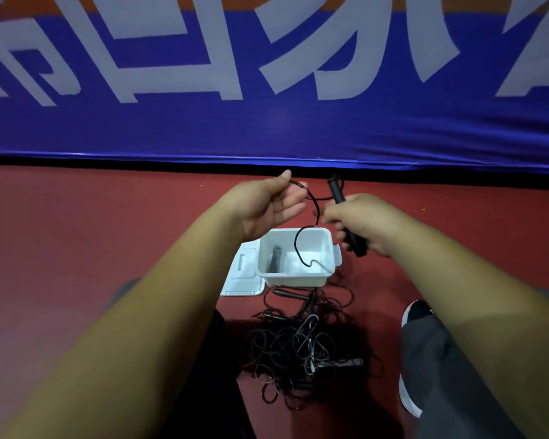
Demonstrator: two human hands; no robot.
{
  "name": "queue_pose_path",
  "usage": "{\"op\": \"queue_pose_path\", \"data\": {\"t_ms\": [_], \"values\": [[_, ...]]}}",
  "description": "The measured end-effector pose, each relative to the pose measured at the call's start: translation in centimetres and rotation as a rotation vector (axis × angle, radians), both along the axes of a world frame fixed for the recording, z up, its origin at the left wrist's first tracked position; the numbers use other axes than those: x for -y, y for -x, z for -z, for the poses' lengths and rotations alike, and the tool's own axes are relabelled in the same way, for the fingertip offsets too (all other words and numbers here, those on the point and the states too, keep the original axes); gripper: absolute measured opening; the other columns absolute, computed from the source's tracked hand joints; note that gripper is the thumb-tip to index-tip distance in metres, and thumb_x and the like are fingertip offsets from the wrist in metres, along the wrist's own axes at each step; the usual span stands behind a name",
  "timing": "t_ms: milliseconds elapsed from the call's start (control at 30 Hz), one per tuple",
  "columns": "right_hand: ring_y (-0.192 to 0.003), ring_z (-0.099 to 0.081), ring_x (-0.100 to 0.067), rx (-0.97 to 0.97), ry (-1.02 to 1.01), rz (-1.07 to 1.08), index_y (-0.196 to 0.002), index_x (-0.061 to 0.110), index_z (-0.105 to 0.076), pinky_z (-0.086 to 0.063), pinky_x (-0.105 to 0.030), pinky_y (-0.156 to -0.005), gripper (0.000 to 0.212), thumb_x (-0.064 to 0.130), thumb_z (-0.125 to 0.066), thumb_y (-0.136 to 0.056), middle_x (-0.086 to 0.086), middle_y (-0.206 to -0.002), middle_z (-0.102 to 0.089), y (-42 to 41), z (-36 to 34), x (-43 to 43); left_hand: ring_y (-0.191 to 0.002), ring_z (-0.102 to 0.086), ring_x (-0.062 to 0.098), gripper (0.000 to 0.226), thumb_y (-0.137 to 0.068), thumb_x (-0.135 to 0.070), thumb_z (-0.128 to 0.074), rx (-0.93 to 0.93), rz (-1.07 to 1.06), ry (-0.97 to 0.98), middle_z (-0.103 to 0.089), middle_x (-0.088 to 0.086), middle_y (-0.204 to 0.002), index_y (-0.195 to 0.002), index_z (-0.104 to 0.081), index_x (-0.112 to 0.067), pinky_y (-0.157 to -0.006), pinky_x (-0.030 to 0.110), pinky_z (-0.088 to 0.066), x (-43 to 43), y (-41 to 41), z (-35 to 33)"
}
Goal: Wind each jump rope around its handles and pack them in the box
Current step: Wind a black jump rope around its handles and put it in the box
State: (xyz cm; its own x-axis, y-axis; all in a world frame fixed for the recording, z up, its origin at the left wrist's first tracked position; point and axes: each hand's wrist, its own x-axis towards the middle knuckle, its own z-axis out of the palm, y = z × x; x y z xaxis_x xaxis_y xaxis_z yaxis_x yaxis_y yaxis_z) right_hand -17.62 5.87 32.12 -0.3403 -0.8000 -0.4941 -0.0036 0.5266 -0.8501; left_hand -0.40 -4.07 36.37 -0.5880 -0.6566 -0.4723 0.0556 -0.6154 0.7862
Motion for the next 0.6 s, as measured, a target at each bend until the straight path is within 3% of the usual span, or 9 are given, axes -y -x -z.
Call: {"op": "queue_pose_path", "data": {"t_ms": [133, 233, 300, 367, 500, 600], "values": [[-0.051, -0.048, -0.012, 0.053, 0.079, -0.068, -0.109, 0.006, -0.08, -0.04, -0.031, -0.053, 0.024, 0.02, -0.08, -0.088, 0.001, -0.069, -0.056, -1.3, 0.1, 1.2, -0.075, -0.077, 0.01, 0.025, -0.11, -0.021, -0.052, -0.126, -0.076, -0.139, -0.079, 0.007, -0.088, -0.108, -0.063, 0.001, -0.078, 0.032, -0.065, 1.4, 0.3, 0.2], [-0.051, -0.044, -0.012, 0.009, 0.183, -0.035, -0.094, 0.013, -0.085, -0.04, -0.029, -0.051, 0.021, 0.032, -0.077, -0.096, 0.001, -0.072, -0.058, -0.9, -0.7, 2.0, -0.079, -0.077, 0.014, 0.038, -0.114, -0.028, -0.042, -0.106, -0.119, -0.125, -0.079, 0.01, -0.087, -0.1, -0.061, 0.001, -0.089, 0.037, -0.063, 2.9, 0.8, 0.5], [-0.049, -0.042, -0.013, -0.019, 0.214, 0.0, -0.093, 0.011, -0.084, -0.039, -0.027, -0.048, 0.029, 0.036, -0.071, -0.1, 0.001, -0.069, -0.057, -0.2, -1.2, 2.5, -0.088, -0.078, 0.021, 0.04, -0.115, -0.026, -0.033, -0.034, -0.089, -0.08, -0.08, 0.012, -0.096, -0.109, -0.061, 0.002, -0.086, 0.039, -0.062, 3.8, 1.1, 1.0], [-0.048, -0.04, -0.014, 0.059, 0.247, 0.047, -0.093, 0.008, -0.082, -0.037, -0.027, -0.048, 0.032, 0.035, -0.067, -0.103, -0.002, -0.067, -0.055, 0.6, -1.9, 2.8, -0.103, -0.077, 0.026, 0.033, -0.107, -0.013, -0.035, 0.126, 0.064, 0.066, -0.079, 0.011, -0.112, -0.125, -0.061, -0.002, -0.086, 0.039, -0.062, 4.2, 1.5, 1.5], [-0.047, -0.038, -0.015, 0.079, 0.339, 0.034, -0.091, 0.005, -0.077, -0.036, -0.029, -0.048, 0.031, 0.029, -0.064, -0.105, -0.005, -0.064, -0.053, 1.9, -3.4, 3.1, -0.12, -0.063, 0.013, 0.047, -0.098, -0.004, -0.053, 0.519, 0.539, 0.604, -0.07, -0.007, -0.133, -0.137, -0.065, -0.029, -0.099, 0.031, -0.048, 3.2, 2.5, 3.7], [-0.046, -0.037, -0.015, 0.119, 0.435, 0.062, -0.088, 0.006, -0.074, -0.035, -0.029, -0.049, 0.03, 0.027, -0.063, -0.106, -0.006, -0.063, -0.051, 2.8, -4.2, 3.5, -0.125, -0.06, 0.011, 0.037, -0.097, -0.012, -0.066, 0.588, 0.714, 0.69, -0.07, -0.009, -0.13, -0.13, -0.071, -0.028, -0.106, 0.029, -0.046, 2.1, 3.2, 5.7]]}}
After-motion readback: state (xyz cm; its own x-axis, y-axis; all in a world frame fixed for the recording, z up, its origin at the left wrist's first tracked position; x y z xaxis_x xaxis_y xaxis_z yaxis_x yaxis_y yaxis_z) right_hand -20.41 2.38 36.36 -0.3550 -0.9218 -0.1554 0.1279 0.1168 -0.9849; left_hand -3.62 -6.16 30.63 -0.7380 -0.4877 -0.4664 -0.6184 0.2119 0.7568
